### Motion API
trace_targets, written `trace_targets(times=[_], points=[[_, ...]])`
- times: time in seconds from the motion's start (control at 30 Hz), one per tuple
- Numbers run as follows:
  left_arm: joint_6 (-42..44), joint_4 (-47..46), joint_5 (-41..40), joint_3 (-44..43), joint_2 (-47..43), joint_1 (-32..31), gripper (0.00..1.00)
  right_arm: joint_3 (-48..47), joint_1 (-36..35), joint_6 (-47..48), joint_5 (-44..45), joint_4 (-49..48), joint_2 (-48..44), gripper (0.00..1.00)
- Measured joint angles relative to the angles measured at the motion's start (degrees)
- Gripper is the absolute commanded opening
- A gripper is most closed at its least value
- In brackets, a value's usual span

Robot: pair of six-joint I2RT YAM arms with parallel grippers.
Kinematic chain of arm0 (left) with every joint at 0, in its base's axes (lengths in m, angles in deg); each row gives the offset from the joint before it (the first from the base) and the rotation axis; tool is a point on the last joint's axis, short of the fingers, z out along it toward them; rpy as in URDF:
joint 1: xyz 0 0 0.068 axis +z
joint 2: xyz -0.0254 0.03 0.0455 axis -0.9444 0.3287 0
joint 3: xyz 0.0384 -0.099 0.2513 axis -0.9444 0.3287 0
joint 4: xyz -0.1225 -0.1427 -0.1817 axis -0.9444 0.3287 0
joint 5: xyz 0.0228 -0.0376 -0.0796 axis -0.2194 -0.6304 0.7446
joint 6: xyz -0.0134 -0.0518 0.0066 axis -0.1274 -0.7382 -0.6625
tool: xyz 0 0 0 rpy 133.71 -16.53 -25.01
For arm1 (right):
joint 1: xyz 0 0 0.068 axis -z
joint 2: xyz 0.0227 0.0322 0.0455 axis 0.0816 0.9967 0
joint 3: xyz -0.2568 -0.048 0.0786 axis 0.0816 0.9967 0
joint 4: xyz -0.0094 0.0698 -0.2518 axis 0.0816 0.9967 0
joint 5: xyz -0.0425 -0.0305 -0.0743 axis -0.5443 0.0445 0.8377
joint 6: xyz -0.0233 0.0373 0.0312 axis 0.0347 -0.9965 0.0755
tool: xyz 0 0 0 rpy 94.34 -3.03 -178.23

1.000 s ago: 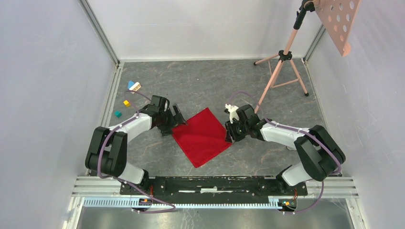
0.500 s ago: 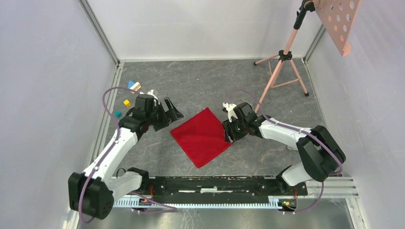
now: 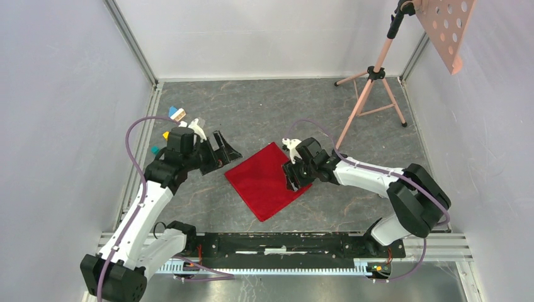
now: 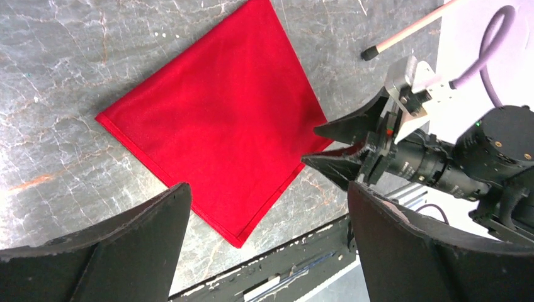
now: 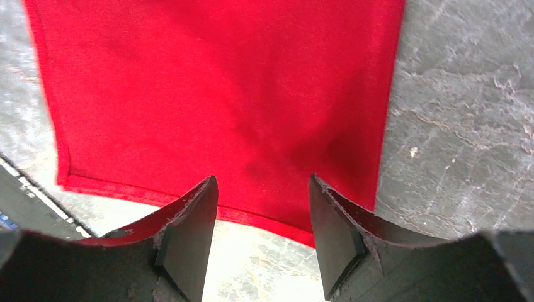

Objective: Fold the napkin into a case and place the utensils inside
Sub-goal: Pick up the lower triangle-folded napkin from the center of the board.

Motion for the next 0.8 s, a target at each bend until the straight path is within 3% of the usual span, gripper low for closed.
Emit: trace_targets(times=[0.3, 0.47, 0.63, 0.8], points=[[0.7, 3.2, 1.6, 0.0, -1.1, 0.0, 1.00, 4.0, 0.6, -1.0, 4.7, -4.0, 0.8, 0.60], [0.8, 4.1, 1.4, 0.0, -1.2, 0.0, 1.00, 2.6, -0.8, -0.1, 11.4, 0.8, 0.3, 0.72], [0.8, 4.7, -0.8, -0.1, -2.1, 0.0, 1.00, -6.2, -7.9, 0.5, 17.3, 10.0, 0.3, 0.82], [0.7, 7.1, -8.2, -1.0, -7.4, 0.0, 1.00, -14.7, -18.6, -1.9, 16.5, 12.1, 2.7, 0.81]])
